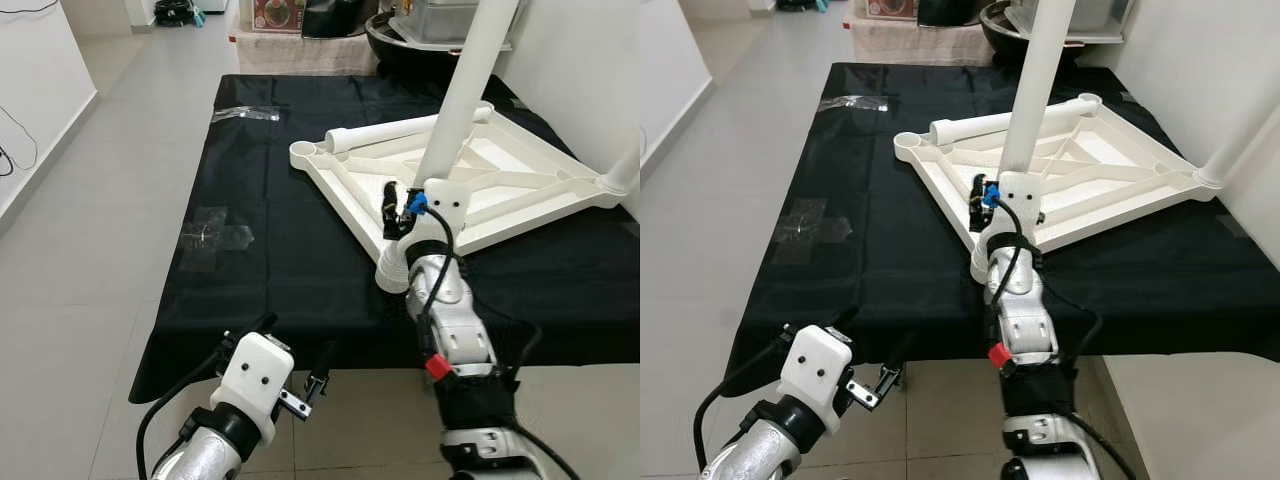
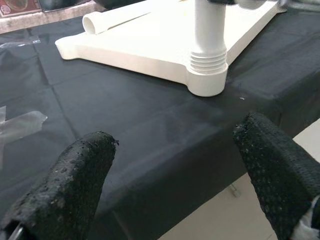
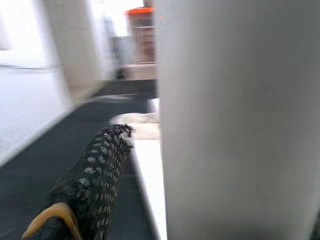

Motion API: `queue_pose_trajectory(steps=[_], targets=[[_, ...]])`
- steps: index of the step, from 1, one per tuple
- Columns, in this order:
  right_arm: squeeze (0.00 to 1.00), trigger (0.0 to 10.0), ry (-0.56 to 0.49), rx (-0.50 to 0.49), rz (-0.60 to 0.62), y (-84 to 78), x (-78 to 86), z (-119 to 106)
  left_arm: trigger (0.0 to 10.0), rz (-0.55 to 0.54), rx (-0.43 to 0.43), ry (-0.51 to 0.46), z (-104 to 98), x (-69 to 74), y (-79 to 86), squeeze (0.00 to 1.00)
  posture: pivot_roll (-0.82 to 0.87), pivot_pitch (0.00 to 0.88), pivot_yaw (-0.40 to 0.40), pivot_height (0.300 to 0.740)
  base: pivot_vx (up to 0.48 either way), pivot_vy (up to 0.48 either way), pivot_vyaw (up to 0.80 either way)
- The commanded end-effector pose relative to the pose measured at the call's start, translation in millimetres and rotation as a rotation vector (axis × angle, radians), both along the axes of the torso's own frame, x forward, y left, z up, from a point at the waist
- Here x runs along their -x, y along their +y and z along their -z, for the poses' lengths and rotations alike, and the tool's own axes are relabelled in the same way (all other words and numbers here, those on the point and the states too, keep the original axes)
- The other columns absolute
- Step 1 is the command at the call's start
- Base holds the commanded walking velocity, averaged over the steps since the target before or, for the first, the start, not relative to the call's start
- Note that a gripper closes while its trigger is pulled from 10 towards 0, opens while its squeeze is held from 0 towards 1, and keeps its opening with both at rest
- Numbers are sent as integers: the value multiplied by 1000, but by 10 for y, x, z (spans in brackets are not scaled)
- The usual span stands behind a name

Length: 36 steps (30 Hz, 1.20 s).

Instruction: Building children table

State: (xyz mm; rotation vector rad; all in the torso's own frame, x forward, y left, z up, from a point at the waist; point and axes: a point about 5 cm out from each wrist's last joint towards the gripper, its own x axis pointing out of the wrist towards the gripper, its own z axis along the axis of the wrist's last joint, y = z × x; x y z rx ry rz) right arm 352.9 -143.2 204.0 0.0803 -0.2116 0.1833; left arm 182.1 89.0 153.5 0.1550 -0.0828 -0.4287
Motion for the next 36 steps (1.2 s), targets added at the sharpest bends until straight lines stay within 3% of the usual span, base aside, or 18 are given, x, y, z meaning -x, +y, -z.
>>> queue_pose_trajectory(steps=[1,4,6,9,11,14,17,20,22,25,26,29,32,36], targets=[[0,10000,-26,-14,-111,32,-17,-36,10000,10,0,9,29,11,-22,0,118,91,-58,740,0,0,0],[0,10000,-21,35,-278,-28,-96,-85,10000,18,5,9,27,13,-34,0,121,86,-60,740,0,0,0],[0,10000,-21,35,-278,-28,-96,-85,10000,18,5,9,27,13,-34,0,121,86,-60,740,0,0,0],[0,10000,-7,54,-397,-38,-150,-105,10000,31,10,8,23,17,-58,0,127,81,-64,740,0,0,0],[0,10000,31,57,-595,21,-194,-128,10000,42,12,7,21,23,-81,0,135,76,-70,740,0,0,0],[0,10000,45,60,-670,52,-199,-141,10000,44,12,7,21,24,-86,0,135,76,-70,740,0,0,0],[0,10000,74,74,-898,164,-190,-177,10000,46,11,7,27,24,-89,0,140,73,-75,740,0,0,0],[0,10000,85,78,-977,213,-176,-187,10000,47,12,8,29,25,-92,0,143,73,-76,740,0,0,0],[0,10000,117,135,-1110,328,-141,-144,10000,51,13,10,33,28,-106,0,149,75,-82,740,0,0,0],[0,9765,125,174,-1139,403,-153,-114,10000,52,14,9,31,29,-114,0,150,73,-85,740,0,0,0],[0,275,117,180,-1088,431,-196,-118,10000,51,14,9,30,27,-113,0,151,77,-86,740,0,0,0],[0,0,95,173,-1024,439,-241,-143,10000,50,14,9,31,26,-110,0,148,76,-84,740,0,0,0],[0,0,46,122,-822,381,-331,-173,10000,48,13,10,41,21,-110,0,150,73,-81,740,0,0,0],[0,0,39,109,-787,350,-340,-163,10000,48,13,11,45,19,-113,0,151,71,-82,740,0,0,0]])
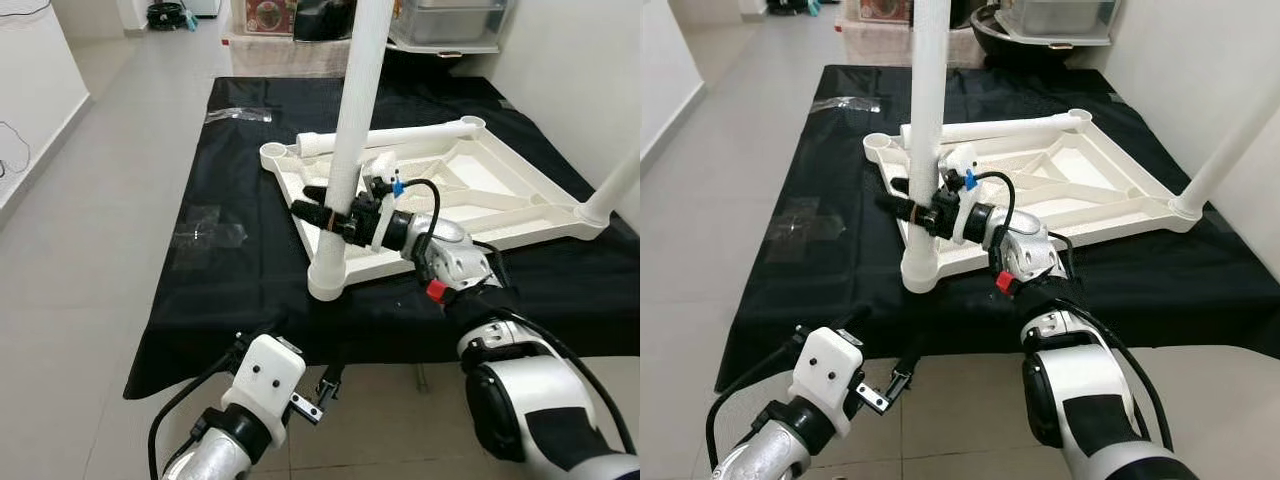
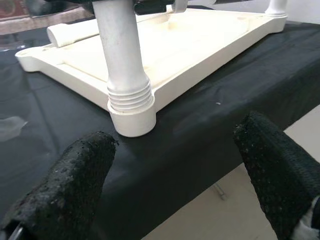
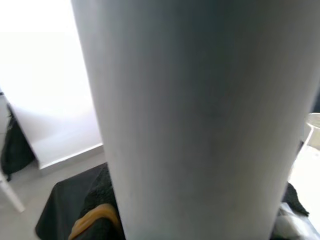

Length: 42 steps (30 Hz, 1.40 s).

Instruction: Building children table

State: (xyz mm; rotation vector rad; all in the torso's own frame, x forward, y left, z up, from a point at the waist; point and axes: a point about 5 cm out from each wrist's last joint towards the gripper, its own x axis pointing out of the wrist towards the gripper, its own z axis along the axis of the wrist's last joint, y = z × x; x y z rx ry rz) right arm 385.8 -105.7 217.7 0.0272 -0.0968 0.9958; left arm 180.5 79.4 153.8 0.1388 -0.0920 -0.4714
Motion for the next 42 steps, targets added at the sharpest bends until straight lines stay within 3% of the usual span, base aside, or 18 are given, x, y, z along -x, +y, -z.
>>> queue_pose_trajectory(steps=[1,5,10,16,20,21,22,24,25,28,29,33,34,37,38,39,41,42], targets=[[0,0,-11,-55,172,-141,7,80,10000,4,-4,12,50,-8,-10,0,136,73,-73,740,0,0,0],[0,0,-13,-54,289,-197,13,133,10000,4,-4,11,51,-13,-9,0,139,72,-74,740,0,0,0],[0,0,-11,44,992,-515,131,355,10000,9,-11,11,55,-26,0,0,133,76,-69,740,0,0,0],[0,0,39,4,1227,-378,430,401,10000,10,-12,11,59,-28,-3,0,128,78,-70,740,0,0,0],[0,0,61,-21,1248,-256,463,359,10000,9,-12,12,64,-27,-4,0,128,81,-71,740,0,0,0],[0,2000,66,-64,1220,-158,438,310,10000,9,-11,12,65,-27,-5,0,126,83,-69,740,0,0,0],[0,10000,38,-95,1186,-92,415,248,10000,9,-11,12,65,-27,-6,0,125,82,-72,740,0,0,0],[0,10000,38,-95,1186,-92,415,248,10000,9,-11,12,65,-27,-6,0,125,82,-72,740,0,0,0],[1000,10000,8,-130,1136,-40,390,200,10000,9,-10,13,66,-27,-8,0,126,85,-71,740,0,0,0],[1000,10000,-28,-137,1109,-44,358,167,10000,9,-10,13,66,-28,-10,0,123,84,-73,740,0,0,0],[0,10000,-70,-137,1063,-87,319,150,10000,9,-8,14,67,-27,-12,0,123,85,-73,740,0,0,0],[0,10000,-90,-140,994,-151,273,152,10000,9,-7,14,68,-28,-14,0,121,85,-72,740,0,0,0],[0,10000,-79,-156,881,-180,249,148,10000,8,-6,14,68,-29,-15,0,121,86,-72,740,0,0,0],[0,10000,-79,-156,881,-180,249,148,10000,8,-6,14,68,-29,-15,0,121,86,-72,740,0,0,0],[0,10000,-25,-153,525,-233,249,140,10000,9,-5,14,66,-32,-17,0,120,87,-70,740,0,0,0],[0,10000,-25,-153,525,-233,249,140,10000,9,-5,14,66,-32,-17,0,120,87,-70,740,0,0,0],[0,10000,24,-148,221,-248,298,89,10000,9,-4,13,66,-34,-18,0,126,87,-71,740,0,0,0],[0,10000,24,-148,221,-248,298,89,10000,9,-4,13,66,-34,-18,0,126,87,-71,740,0,0,0]])
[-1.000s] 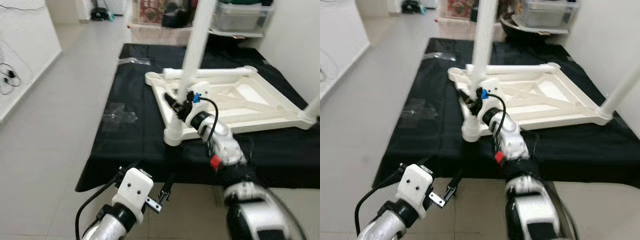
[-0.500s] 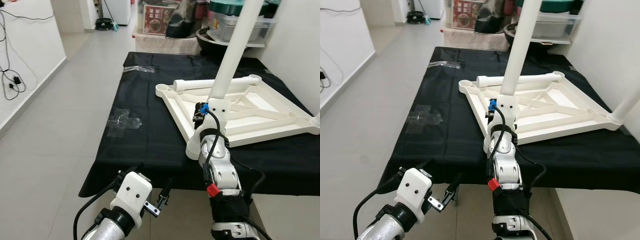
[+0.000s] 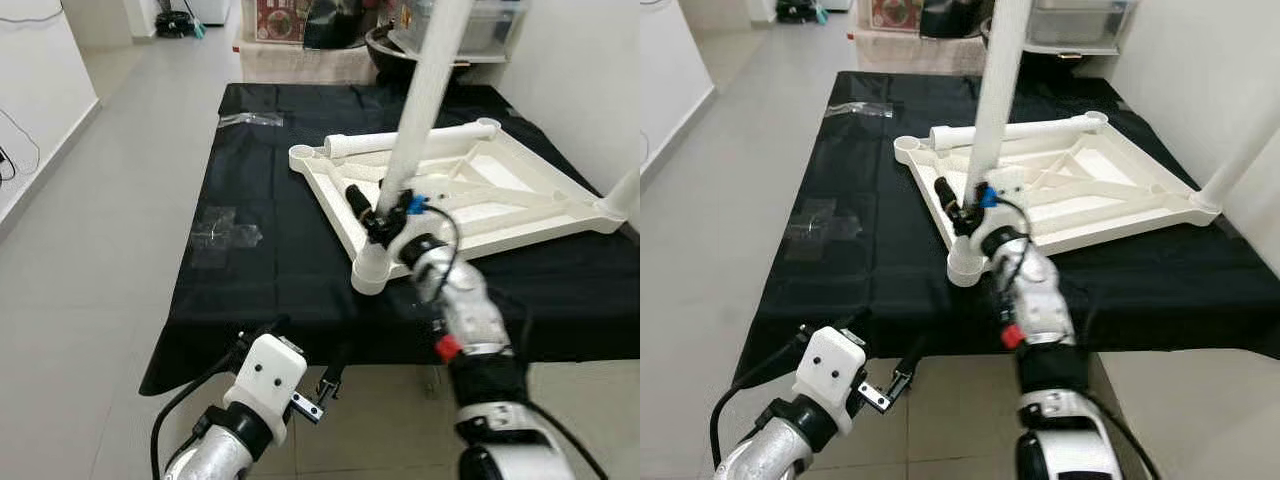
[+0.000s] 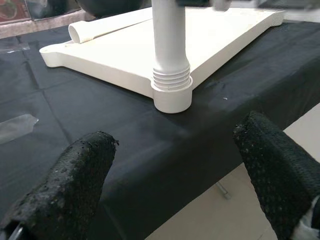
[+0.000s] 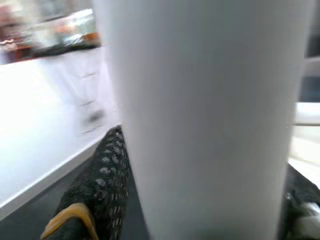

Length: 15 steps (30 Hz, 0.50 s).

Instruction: Building children table

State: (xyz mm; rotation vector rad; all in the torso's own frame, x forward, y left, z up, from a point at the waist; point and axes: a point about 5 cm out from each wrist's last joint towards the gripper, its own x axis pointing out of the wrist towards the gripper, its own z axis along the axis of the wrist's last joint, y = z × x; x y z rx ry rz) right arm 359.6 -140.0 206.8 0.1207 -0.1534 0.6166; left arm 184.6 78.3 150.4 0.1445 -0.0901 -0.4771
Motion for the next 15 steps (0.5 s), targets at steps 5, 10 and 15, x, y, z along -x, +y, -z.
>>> queue_pose_trajectory(steps=[5,10,15], targets=[[0,10000,26,-24,-394,142,55,-99,10000,-1,1,13,34,8,-4,0,130,87,-75,740,0,0,0],[0,10000,-8,76,-586,295,-17,-167,10000,-3,-1,12,33,14,-7,0,142,81,-80,740,0,0,0],[0,10000,-22,138,-610,372,-89,-200,10000,-5,-2,13,36,22,-10,0,144,76,-83,740,0,0,0]])
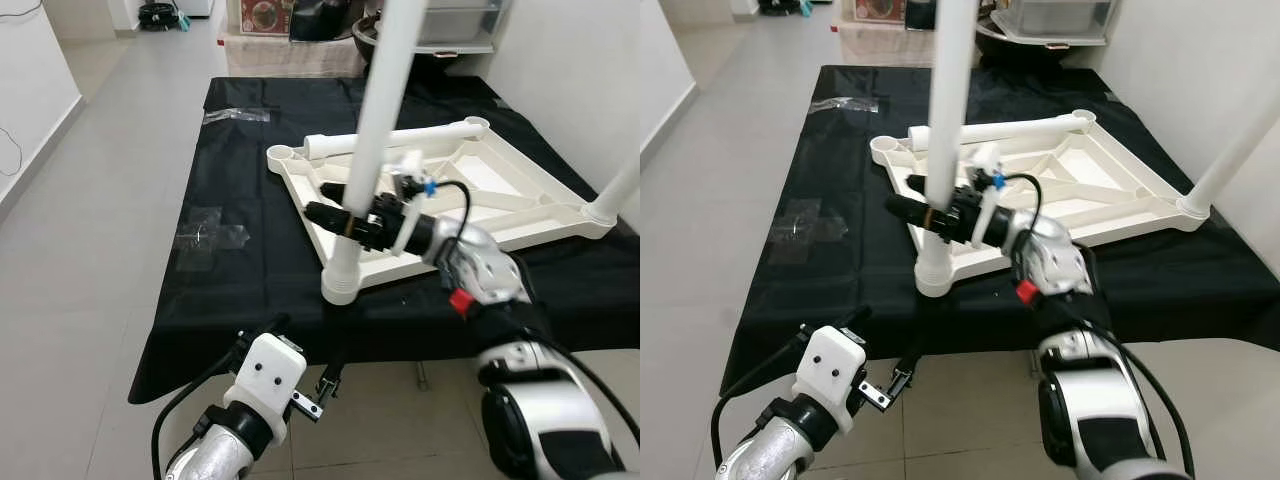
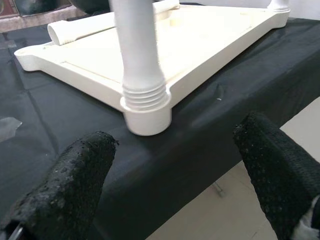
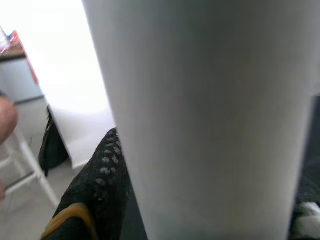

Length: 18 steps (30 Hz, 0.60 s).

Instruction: Building children table

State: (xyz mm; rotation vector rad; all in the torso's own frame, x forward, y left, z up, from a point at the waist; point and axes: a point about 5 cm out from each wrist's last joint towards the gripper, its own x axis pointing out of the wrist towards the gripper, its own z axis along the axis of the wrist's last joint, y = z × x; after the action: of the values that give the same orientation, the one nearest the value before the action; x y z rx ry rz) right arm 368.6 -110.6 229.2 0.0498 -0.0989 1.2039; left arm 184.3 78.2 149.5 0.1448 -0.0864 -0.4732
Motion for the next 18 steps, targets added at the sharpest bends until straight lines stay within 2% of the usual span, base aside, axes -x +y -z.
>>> queue_pose_trajectory(steps=[1,2,4,5,6,7,8,10,11,13,14,16,18], targets=[[0,10000,-10,24,-30,78,1,25,10000,0,-1,9,27,19,-9,0,144,76,-83,740,0,0,0],[0,0,-14,15,22,75,-45,6,10000,-1,-1,10,30,21,-10,0,146,76,-86,740,0,0,0],[0,0,-13,7,60,71,-75,-6,10000,-1,-1,10,31,23,-10,0,146,75,-87,740,0,0,0],[0,0,-24,-7,123,60,-109,-23,10000,-1,-1,10,31,24,-11,0,142,73,-84,740,0,0,0],[0,0,-24,-7,123,60,-109,-23,10000,-1,-1,10,31,24,-11,0,142,73,-84,740,0,0,0],[0,0,-38,-36,270,2,-161,-27,10000,0,0,11,34,28,-12,0,140,70,-83,740,0,0,0],[0,0,-38,-36,270,2,-161,-27,10000,0,0,11,34,28,-12,0,140,70,-83,740,0,0,0],[0,0,-26,-50,461,-88,-223,18,10000,3,-1,12,39,28,-15,0,137,67,-79,740,0,0,0],[0,0,-26,-50,461,-88,-223,18,10000,3,-1,12,39,28,-15,0,137,67,-79,740,0,0,0],[0,0,24,-92,751,-217,-251,114,10000,7,-1,14,45,30,-15,0,128,65,-74,740,0,0,0],[0,0,24,-92,751,-217,-251,114,10000,7,-1,14,45,30,-15,0,128,65,-74,740,0,0,0],[0,0,40,-75,1044,-367,-197,231,10000,11,-1,16,49,30,-15,0,125,68,-74,740,0,0,0],[0,0,40,-75,1044,-367,-197,231,10000,11,-1,16,49,30,-15,0,125,68,-74,740,0,0,0]])
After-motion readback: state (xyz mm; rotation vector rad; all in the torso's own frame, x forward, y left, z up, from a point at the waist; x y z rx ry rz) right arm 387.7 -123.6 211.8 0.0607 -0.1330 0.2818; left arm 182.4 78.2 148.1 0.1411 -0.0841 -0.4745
